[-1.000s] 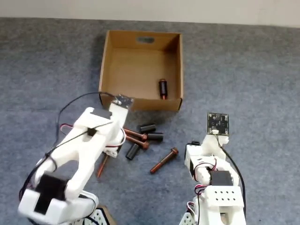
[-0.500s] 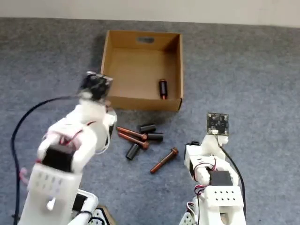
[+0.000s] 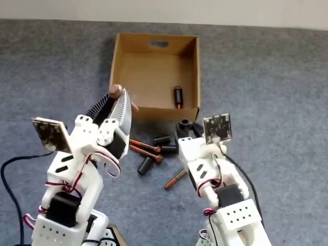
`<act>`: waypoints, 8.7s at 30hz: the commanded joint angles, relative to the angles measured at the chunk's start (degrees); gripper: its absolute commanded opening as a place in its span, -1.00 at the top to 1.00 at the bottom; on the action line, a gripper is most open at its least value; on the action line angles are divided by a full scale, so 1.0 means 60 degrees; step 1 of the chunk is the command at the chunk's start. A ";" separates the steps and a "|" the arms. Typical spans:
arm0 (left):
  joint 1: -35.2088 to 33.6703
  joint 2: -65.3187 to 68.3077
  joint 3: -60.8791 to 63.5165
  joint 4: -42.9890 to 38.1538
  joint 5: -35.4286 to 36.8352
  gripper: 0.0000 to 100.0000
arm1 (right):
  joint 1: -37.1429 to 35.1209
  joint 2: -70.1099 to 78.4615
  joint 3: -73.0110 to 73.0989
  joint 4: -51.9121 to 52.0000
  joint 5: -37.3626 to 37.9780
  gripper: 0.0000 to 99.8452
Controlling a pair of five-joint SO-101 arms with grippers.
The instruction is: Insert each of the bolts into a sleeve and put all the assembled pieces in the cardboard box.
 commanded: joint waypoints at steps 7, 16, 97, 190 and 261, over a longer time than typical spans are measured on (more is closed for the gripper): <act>0.1663 0.1663 -0.0242 -0.2432 -0.0044 0.99 | -0.0095 -0.0110 0.0564 -0.2029 -0.0103 0.99; 0.2835 0.5385 -0.2923 -0.2769 -0.1656 0.99 | -0.0066 -0.0110 0.0637 -0.2029 -0.0088 0.99; 0.3026 0.6718 -0.2322 0.0571 -0.1597 0.99 | 0.0066 -0.0095 0.0989 -0.2044 -0.0059 0.99; -0.3993 0.6689 0.1590 0.2769 -0.3883 0.97 | 0.0359 0.0857 -0.7319 0.4784 0.0498 0.99; -0.3963 0.6645 0.1663 0.2769 -0.3883 0.97 | 0.1253 2.3582 -3.0996 1.2095 0.0322 0.99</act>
